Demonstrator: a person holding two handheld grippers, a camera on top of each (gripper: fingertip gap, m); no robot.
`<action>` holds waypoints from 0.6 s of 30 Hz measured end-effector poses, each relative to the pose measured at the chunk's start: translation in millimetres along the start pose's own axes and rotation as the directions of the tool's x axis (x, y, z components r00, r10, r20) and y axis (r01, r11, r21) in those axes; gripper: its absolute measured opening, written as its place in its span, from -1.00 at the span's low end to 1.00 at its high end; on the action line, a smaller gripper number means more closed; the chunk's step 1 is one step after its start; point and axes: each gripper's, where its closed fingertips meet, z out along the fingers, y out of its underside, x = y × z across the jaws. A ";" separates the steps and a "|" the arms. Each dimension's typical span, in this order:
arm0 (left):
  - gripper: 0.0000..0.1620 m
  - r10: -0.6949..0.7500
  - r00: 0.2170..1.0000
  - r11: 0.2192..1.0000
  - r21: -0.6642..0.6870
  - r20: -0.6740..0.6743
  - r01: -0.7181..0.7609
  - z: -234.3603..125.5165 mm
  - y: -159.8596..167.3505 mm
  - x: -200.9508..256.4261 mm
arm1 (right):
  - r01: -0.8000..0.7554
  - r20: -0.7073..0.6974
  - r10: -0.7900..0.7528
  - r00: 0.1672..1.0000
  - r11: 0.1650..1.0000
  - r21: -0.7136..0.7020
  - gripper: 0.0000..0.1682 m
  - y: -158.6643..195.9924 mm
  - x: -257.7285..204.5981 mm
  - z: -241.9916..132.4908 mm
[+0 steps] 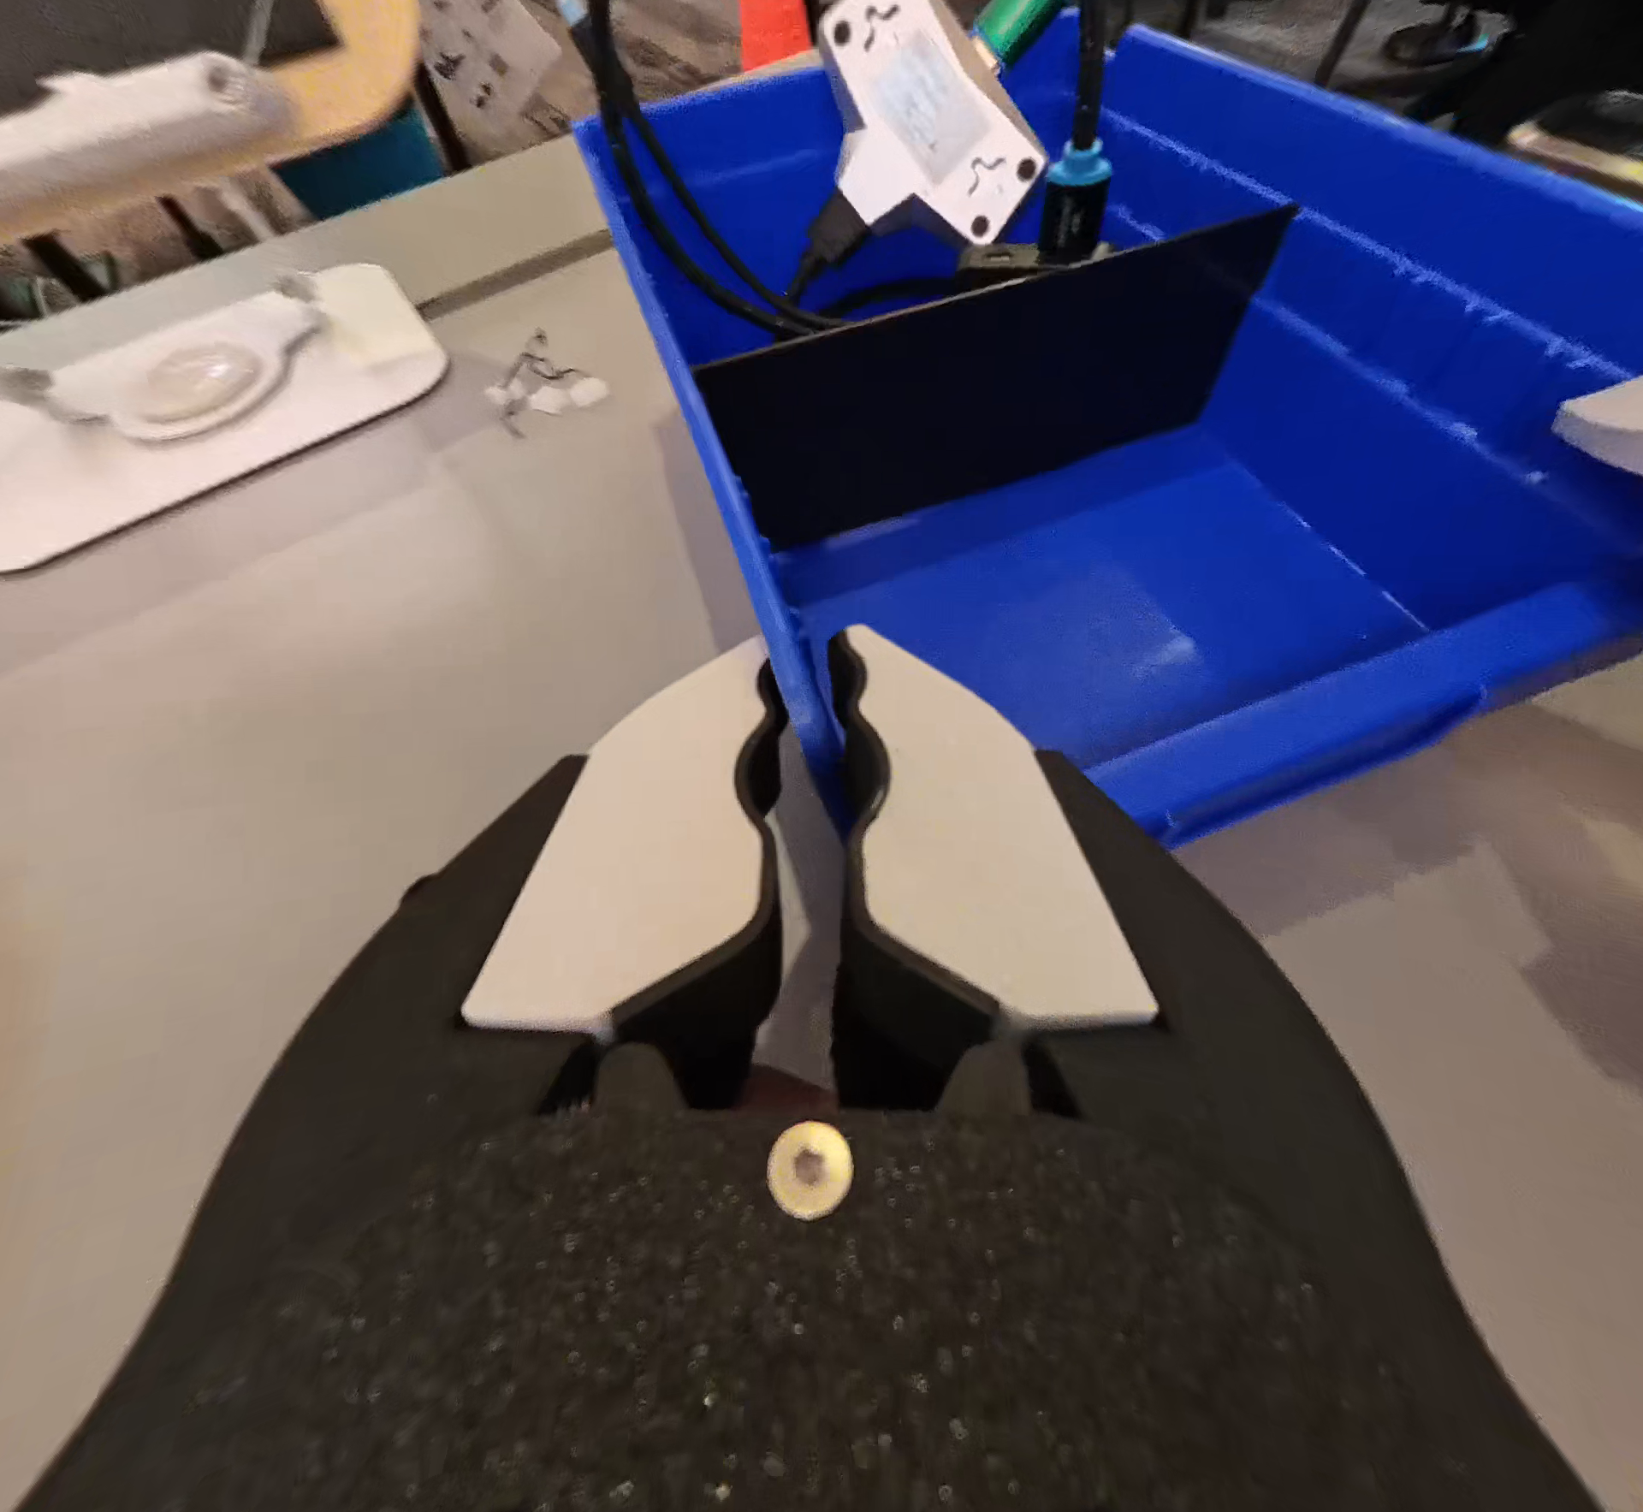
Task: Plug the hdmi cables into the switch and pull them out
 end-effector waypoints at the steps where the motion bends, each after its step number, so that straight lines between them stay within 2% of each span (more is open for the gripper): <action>1: -0.90 -0.002 1.000 1.000 0.017 0.002 0.002 -10.4 -0.2 -7.0 | -0.009 0.002 0.009 1.000 1.000 0.001 -0.97 2.0 -9.7 -5.8; 4: -0.90 0.035 0.998 0.998 0.042 0.054 -0.037 -46.2 6.0 -40.1 | -0.052 0.069 0.049 0.996 0.998 0.043 -0.97 5.2 -51.2 -19.9; 10: -0.93 -0.040 0.967 0.997 0.070 0.250 0.023 -109.6 40.1 -143.6 | 0.096 0.189 -0.122 0.974 0.985 0.144 -0.95 -8.8 -171.8 -26.7; 14: -0.95 -0.045 0.946 0.998 0.048 0.321 0.031 -122.9 59.6 -198.1 | 0.160 0.209 -0.191 0.959 0.975 0.154 -0.94 -3.5 -234.4 -12.8; 18: -0.94 -0.079 0.935 0.996 -0.008 0.347 0.087 -122.4 87.0 -221.6 | 0.186 0.247 -0.219 0.944 0.971 0.153 -0.94 5.6 -264.2 -3.4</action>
